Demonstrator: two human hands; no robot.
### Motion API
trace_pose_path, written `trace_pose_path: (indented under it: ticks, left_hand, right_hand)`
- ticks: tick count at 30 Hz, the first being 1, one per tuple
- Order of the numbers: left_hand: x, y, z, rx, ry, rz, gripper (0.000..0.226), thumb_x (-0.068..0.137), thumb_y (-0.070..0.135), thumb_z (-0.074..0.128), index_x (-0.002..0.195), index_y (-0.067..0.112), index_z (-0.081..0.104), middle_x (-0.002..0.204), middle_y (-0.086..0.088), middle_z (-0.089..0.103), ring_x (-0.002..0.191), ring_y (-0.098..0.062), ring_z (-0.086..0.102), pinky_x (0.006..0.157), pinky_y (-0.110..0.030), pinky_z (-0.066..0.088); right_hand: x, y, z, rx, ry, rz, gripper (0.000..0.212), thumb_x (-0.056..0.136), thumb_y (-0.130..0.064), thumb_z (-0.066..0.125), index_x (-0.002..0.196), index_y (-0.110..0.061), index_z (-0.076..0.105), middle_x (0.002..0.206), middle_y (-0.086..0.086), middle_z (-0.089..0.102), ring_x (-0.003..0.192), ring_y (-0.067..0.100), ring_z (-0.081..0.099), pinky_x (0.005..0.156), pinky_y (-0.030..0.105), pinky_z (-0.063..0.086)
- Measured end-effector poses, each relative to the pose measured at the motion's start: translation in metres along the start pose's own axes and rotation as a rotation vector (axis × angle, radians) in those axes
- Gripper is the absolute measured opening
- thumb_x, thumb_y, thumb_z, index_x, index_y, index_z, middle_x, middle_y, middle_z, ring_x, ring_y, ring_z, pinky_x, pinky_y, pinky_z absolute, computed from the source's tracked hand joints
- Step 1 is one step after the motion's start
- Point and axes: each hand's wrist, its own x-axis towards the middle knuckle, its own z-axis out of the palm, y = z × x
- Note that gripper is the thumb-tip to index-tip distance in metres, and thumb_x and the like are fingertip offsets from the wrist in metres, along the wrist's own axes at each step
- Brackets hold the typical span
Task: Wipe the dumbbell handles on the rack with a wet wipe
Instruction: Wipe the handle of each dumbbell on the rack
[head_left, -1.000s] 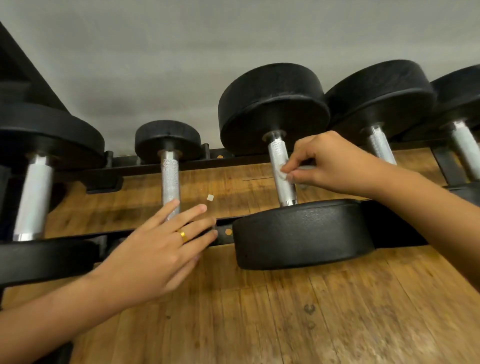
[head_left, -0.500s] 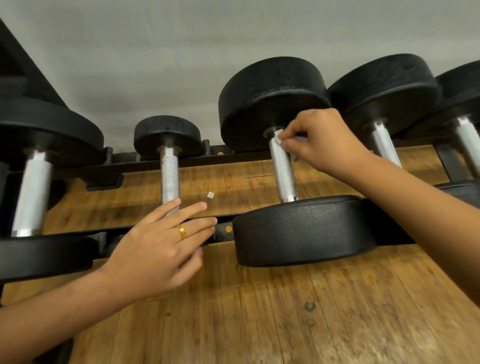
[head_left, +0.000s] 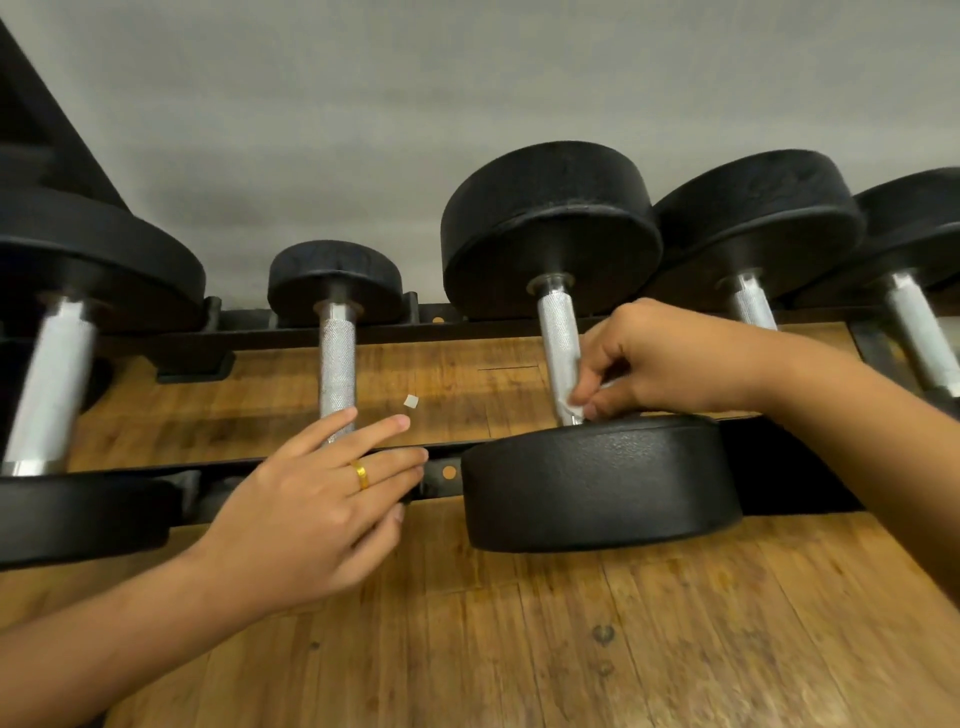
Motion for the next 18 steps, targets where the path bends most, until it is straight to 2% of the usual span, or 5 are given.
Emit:
trace_pose_path:
  ticks: [4,6,12,15,18]
  left_hand:
    - [0.000,-0.001,-0.002,0.000,0.000,0.006,0.038,0.095,0.033,0.051,0.115,0.019,0.080,0.124,0.003,0.074,0.134,-0.018,0.058,0.117,-0.044,0.034]
    - [0.000,-0.002,-0.002,-0.001,0.001,0.006,0.039,0.095,0.034,0.051,0.115,0.019,0.080,0.124,0.003,0.074,0.133,-0.019,0.059,0.116,-0.045,0.034]
    - [0.001,-0.002,0.000,-0.009,0.011,-0.010,0.040,0.095,0.035,0.050,0.114,0.019,0.080,0.125,0.003,0.074,0.134,-0.019,0.057,0.115,-0.046,0.035]
    - [0.000,-0.002,0.001,-0.014,0.026,-0.009,0.039,0.094,0.034,0.050,0.113,0.018,0.081,0.124,0.003,0.074,0.133,-0.019,0.058,0.114,-0.047,0.036]
    - [0.000,-0.002,0.001,-0.025,0.034,-0.009,0.039,0.094,0.034,0.050,0.113,0.018,0.081,0.123,0.003,0.074,0.133,-0.019,0.058,0.114,-0.046,0.036]
  right_hand:
    - [0.006,0.012,0.001,-0.266,0.516,-0.148,0.021,0.088,-0.014,0.074,0.108,-0.016,0.077,0.101,-0.004,0.071,0.090,0.010,0.067,0.082,0.038,0.059]
    - [0.014,0.013,0.000,-0.361,0.632,-0.223,0.025,0.091,-0.010,0.070,0.116,-0.011,0.074,0.108,0.006,0.071,0.094,0.019,0.068,0.083,0.040,0.060]
    - [0.031,0.015,0.003,-0.584,0.559,-0.319,0.041,0.071,0.009,0.081,0.110,-0.004,0.076,0.108,0.015,0.074,0.100,0.033,0.072,0.088,0.044,0.058]
    - [0.020,0.023,0.009,-0.597,0.528,-0.344,0.042,0.075,0.008,0.078,0.115,-0.004,0.074,0.116,0.016,0.072,0.106,0.032,0.070,0.092,0.044,0.057]
    - [0.007,0.033,0.013,-0.633,0.377,-0.457,0.049,0.081,0.004,0.071,0.129,-0.005,0.066,0.136,0.014,0.062,0.126,0.027,0.060,0.103,0.042,0.052]
